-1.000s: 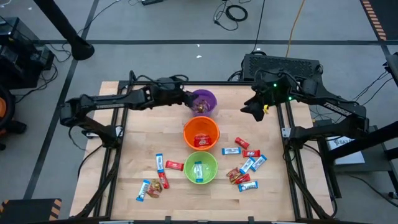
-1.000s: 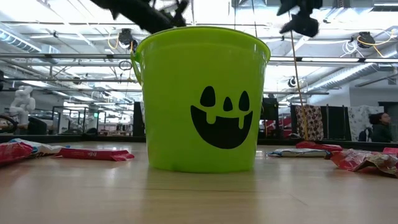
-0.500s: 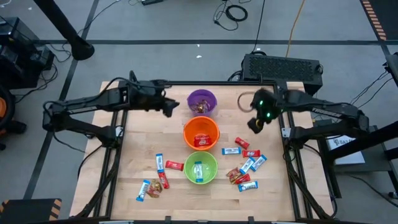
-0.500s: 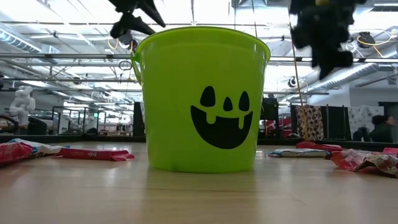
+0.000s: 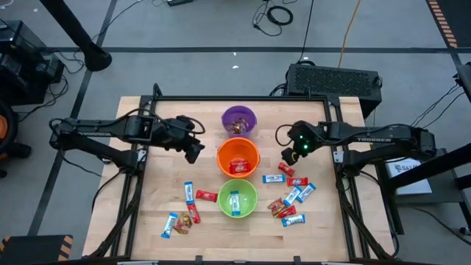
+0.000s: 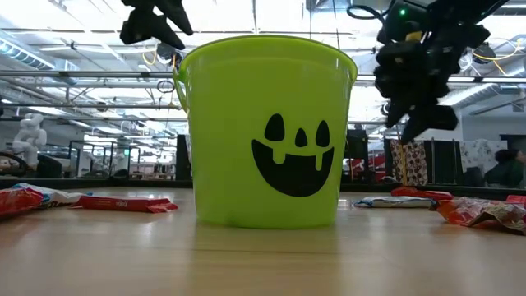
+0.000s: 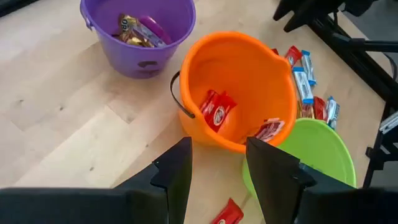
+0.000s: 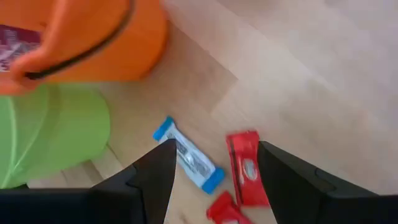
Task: Sort candy by brand, put in halloween buckets
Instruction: Put red chocolate bar into the orange bucket
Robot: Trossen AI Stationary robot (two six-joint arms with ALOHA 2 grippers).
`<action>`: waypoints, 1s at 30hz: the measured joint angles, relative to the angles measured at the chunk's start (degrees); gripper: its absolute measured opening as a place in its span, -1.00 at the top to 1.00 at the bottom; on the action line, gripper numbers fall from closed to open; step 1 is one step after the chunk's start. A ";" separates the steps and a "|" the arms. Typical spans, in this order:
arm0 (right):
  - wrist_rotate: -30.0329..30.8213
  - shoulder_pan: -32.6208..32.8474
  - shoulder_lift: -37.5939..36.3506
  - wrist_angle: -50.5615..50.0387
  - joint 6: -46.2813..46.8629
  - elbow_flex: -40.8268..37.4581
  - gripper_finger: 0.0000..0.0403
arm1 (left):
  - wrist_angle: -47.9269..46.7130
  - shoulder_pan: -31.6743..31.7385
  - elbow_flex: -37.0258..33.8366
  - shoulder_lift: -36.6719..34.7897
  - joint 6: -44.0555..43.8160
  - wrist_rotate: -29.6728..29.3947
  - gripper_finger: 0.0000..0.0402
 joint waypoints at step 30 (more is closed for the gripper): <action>6.05 10.08 17.95 2.25 -2.90 -0.07 0.12 | -0.79 -0.24 -0.04 0.00 0.54 -2.77 0.22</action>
